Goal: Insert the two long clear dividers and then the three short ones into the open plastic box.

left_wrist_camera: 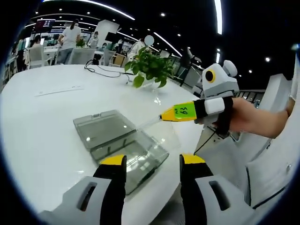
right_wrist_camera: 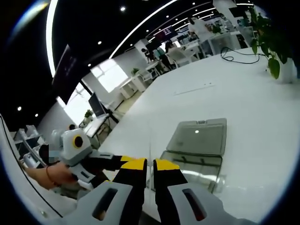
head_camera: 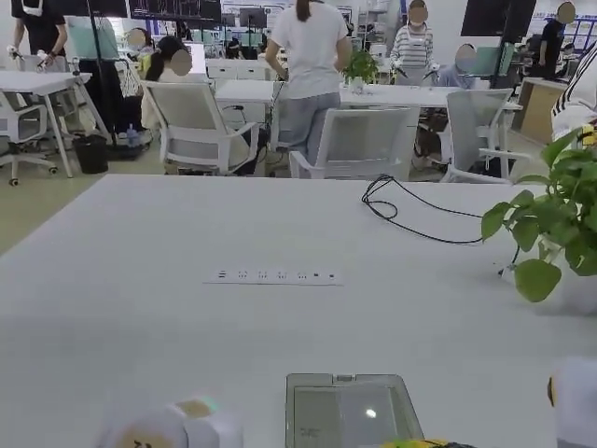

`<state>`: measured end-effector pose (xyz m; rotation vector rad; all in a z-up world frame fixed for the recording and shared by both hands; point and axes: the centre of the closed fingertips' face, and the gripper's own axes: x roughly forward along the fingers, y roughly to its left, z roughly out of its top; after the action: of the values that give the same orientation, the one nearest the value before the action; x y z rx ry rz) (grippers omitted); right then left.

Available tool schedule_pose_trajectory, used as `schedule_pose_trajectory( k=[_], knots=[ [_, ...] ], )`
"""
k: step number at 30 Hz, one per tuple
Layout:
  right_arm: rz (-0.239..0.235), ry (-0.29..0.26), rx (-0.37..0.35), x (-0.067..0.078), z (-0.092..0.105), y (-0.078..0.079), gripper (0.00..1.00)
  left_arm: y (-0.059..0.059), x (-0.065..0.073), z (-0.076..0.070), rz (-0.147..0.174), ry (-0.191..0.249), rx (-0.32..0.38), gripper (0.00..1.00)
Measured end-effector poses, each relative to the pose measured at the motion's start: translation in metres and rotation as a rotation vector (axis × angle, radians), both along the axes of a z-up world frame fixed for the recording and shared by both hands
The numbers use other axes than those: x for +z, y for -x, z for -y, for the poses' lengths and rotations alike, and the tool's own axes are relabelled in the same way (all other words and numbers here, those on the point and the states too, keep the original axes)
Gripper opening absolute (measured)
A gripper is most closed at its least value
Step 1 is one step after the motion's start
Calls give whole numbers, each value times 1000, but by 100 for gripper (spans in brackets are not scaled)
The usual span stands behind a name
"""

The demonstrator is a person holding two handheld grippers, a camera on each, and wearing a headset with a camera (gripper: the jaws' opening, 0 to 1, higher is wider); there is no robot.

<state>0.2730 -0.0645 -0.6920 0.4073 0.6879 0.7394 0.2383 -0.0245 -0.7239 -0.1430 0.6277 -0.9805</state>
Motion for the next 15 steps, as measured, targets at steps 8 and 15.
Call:
schedule_pose_trajectory(
  k=[8, 15],
  knots=[
    [-72, 39, -51, -8, 18, -9, 7, 5, -6, -7, 59, -34, -68, 60],
    [-150, 105, -78, -21, 33, -15, 7, 6, -12, -14, 116, -70, -113, 73]
  ],
)
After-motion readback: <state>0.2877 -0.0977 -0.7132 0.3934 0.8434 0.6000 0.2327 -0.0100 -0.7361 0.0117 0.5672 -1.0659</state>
